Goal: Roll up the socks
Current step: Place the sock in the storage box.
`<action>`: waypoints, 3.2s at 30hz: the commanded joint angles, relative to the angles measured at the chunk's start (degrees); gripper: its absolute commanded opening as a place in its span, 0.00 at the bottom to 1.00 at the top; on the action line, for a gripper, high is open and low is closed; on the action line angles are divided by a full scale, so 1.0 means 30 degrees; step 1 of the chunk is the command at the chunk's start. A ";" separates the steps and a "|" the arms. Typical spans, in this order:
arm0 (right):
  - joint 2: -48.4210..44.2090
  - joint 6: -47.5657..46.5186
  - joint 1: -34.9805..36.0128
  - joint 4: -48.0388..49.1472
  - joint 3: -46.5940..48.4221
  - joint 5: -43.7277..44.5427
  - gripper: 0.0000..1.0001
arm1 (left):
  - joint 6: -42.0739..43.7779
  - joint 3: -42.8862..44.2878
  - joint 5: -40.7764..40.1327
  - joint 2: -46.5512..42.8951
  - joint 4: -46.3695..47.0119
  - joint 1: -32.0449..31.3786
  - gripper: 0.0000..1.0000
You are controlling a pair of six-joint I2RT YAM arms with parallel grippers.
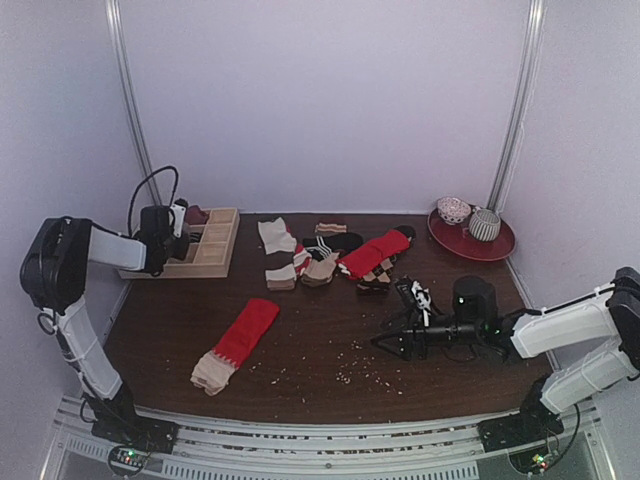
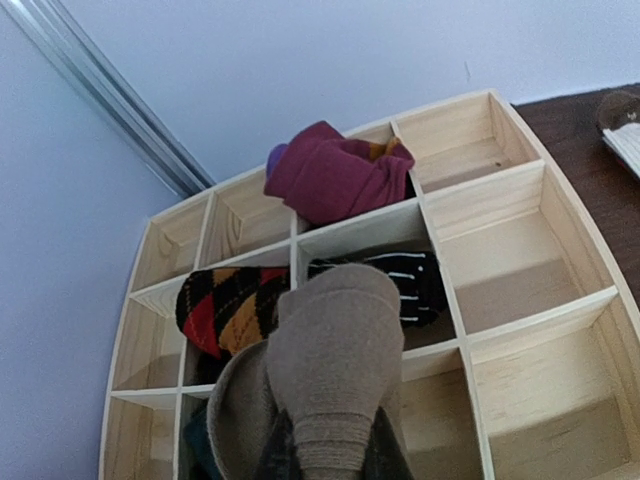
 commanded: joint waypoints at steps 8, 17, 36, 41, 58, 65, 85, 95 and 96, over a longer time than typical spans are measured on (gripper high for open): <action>-0.0631 0.0449 -0.0131 0.1081 -0.0562 -0.0657 0.62 | 0.2021 0.2900 0.2481 0.1636 -0.4761 0.0640 0.00; -0.1320 0.0306 -0.0135 0.0796 -0.0732 -0.0538 0.62 | 0.3697 0.3127 0.6443 0.1867 -0.7534 0.2201 0.00; -0.0778 0.0334 -0.0164 0.0936 -0.0614 -0.0736 0.63 | 0.5494 -0.0190 0.8512 -0.2892 -0.2815 0.2834 0.00; -0.0455 0.0364 -0.0138 0.1002 -0.0565 -0.0784 0.63 | 0.5999 -0.0130 0.7871 -0.3659 -0.1645 0.2819 0.00; 0.0244 0.0363 -0.0164 0.0990 -0.0305 -0.0931 0.63 | 0.7705 -0.0465 0.8203 -0.0314 -0.0732 0.2831 0.00; -0.0113 0.0477 -0.0162 0.1083 -0.0417 -0.0985 0.63 | 0.8713 -0.0468 0.8679 0.0902 -0.2773 0.2694 0.00; -0.1128 0.0421 -0.0164 0.0759 -0.0704 -0.0964 0.63 | 0.7757 0.6039 1.0608 0.4638 -1.4313 0.3745 0.00; -0.1480 0.0598 -0.0164 0.0983 -0.0887 -0.1112 0.63 | 0.5703 0.8222 0.8457 0.5206 -1.8107 0.3739 0.00; -0.1509 0.0598 -0.0149 0.0950 -0.0890 -0.1078 0.63 | 0.5597 0.8646 0.8235 0.5486 -1.8810 0.3726 0.02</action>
